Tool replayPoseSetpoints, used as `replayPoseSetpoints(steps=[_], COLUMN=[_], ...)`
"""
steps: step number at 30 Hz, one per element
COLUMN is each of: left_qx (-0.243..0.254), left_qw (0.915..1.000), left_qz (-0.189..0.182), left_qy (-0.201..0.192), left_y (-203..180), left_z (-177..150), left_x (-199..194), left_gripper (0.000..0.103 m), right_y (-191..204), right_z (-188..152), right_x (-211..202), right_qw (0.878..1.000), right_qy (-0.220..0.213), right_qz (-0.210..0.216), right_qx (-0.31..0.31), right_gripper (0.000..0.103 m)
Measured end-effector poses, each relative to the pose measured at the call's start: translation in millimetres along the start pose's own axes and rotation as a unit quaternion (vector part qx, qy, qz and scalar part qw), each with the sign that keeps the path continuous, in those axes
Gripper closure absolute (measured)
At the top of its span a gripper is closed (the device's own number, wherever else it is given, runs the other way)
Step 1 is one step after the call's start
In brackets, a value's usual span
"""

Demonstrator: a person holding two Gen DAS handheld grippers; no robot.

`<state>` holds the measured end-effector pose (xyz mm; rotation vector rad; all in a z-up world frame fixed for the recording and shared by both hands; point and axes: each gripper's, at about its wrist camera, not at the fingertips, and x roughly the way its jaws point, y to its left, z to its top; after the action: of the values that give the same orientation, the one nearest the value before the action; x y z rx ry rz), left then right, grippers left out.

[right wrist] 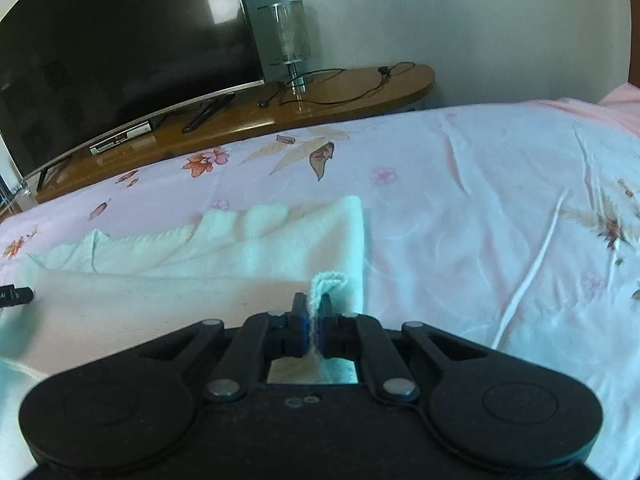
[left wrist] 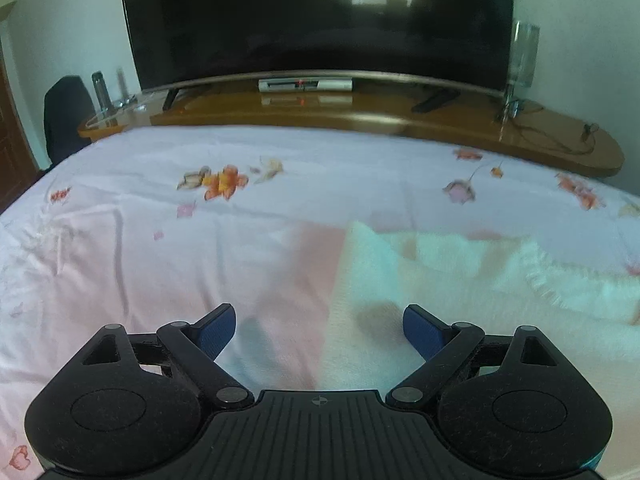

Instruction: Fold small clothes

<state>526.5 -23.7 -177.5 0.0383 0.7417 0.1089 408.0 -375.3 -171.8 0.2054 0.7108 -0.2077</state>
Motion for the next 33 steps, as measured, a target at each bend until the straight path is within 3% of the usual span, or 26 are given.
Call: replayPoseSetpoints(steps=[3, 5, 8, 12, 16, 18, 23, 26, 28, 30, 33], left_qx=[0.015, 0.019, 0.011, 0.028, 0.013, 0.012, 0.038, 0.039, 0.025, 0.026, 0.046], left_qw=[0.9998, 0.9997, 0.9998, 0.9993, 0.9996, 0.9998, 0.9992, 0.9992, 0.9995, 0.9994, 0.9986], left_qz=[0.009, 0.013, 0.018, 0.026, 0.023, 0.011, -0.006, -0.001, -0.001, -0.009, -0.02], left_qy=[-0.004, 0.01, 0.001, -0.001, 0.01, 0.01, 0.007, 0.006, 0.021, 0.021, 0.02], left_y=[-3.0, -3.0, 1.1, 3.9, 6.8, 8.3, 8.9, 10.9, 14.2, 17.5, 22.2], left_z=[1.8, 0.5, 0.6, -5.4, -4.0, -6.5, -33.0, -45.9, -43.5, -45.6, -59.8], left_x=[0.3, 7.3, 2.2, 6.2, 1.7, -10.6, -39.6, -46.4, -55.1, -73.3, -103.2], left_gripper=[0.012, 0.012, 0.012, 0.012, 0.012, 0.012, 0.012, 0.012, 0.012, 0.012, 0.012], right_y=[-2.0, -0.8, -2.0, -5.6, 4.1, 6.9, 9.4, 11.4, 11.0, 9.1, 10.0], right_z=[-2.8, -1.0, 0.9, 2.3, -7.4, -15.0, -15.0, -25.1, -22.5, -17.5, -18.3], right_x=[-3.5, 2.0, -17.8, -38.2, -30.6, -15.1, -34.7, -24.1, -30.5, -44.0, -78.1], right_qw=[1.0, 1.0, 1.0, 0.998, 0.999, 0.999, 0.999, 0.999, 0.999, 0.998, 0.998], right_qy=[-0.002, 0.018, -0.016, -0.056, -0.019, 0.022, -0.009, 0.023, 0.02, 0.014, -0.008], right_qz=[0.006, 0.013, -0.01, -0.011, 0.027, 0.014, 0.029, 0.025, 0.029, 0.058, 0.068], right_qx=[0.007, 0.007, 0.006, 0.011, -0.009, -0.019, -0.011, -0.02, -0.013, 0.01, 0.011], right_gripper=[0.097, 0.09, 0.08, 0.081, 0.083, 0.085, 0.081, 0.082, 0.082, 0.079, 0.079])
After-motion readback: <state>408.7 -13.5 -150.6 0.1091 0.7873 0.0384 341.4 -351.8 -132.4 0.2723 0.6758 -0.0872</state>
